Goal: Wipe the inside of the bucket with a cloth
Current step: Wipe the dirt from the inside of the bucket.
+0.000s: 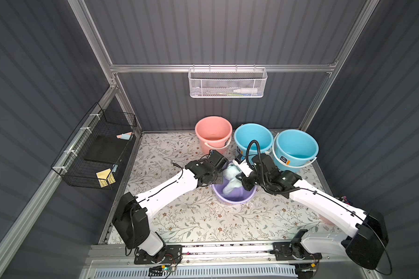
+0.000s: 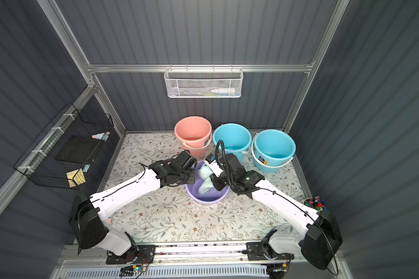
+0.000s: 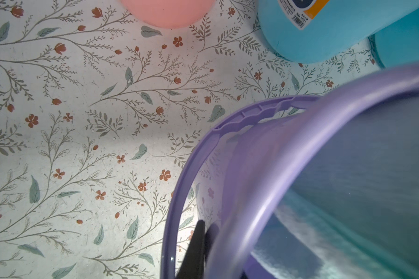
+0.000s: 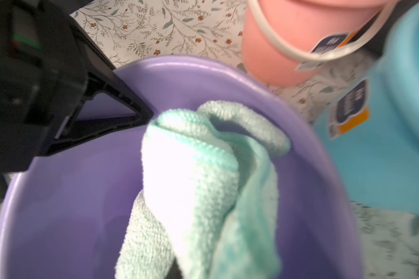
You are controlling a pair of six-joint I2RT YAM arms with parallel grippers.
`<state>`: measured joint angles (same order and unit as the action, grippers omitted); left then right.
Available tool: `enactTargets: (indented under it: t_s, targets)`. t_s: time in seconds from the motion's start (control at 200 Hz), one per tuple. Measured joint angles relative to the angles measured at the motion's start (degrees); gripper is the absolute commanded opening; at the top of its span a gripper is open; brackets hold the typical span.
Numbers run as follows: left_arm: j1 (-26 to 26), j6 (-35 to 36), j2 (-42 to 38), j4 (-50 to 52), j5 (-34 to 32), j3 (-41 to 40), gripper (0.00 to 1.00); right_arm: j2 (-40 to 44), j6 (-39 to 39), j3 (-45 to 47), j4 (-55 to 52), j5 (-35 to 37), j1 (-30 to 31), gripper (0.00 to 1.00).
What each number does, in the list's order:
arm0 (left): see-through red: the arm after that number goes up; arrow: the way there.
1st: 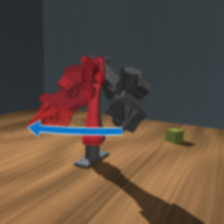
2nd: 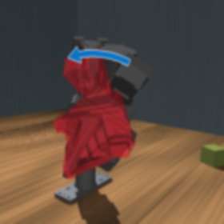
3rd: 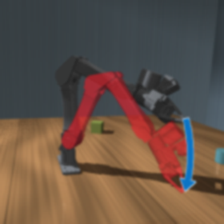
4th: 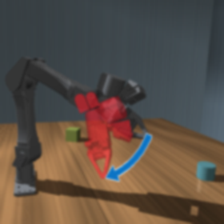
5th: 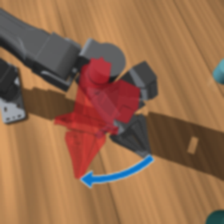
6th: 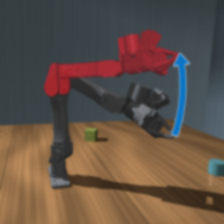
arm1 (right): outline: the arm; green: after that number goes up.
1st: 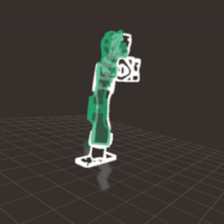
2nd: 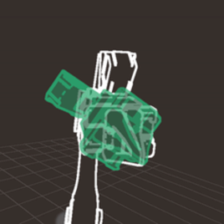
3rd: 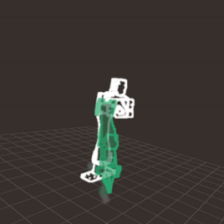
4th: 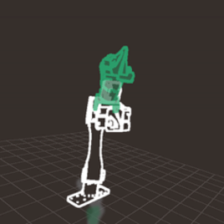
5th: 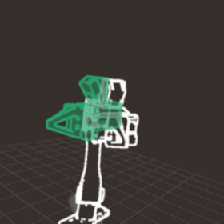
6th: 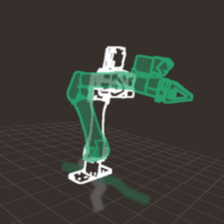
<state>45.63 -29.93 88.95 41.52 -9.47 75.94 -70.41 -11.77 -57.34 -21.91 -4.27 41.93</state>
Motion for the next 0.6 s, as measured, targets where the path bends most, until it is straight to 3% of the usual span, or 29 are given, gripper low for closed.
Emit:
enactTargets:
  t_s: [0.29,0.6]
  targets:
    - [0.00,1.29,-0.50,-0.55,0.98,-0.57,0.00,6.88,-24.90,1.22,6.64,6.21,0.31,0.00]
    - [-0.26,2.64,-1.27,-0.96,2.91,-1.25,0.00,0.96,-54.12,5.53,17.92,8.63,0.39,0.00]
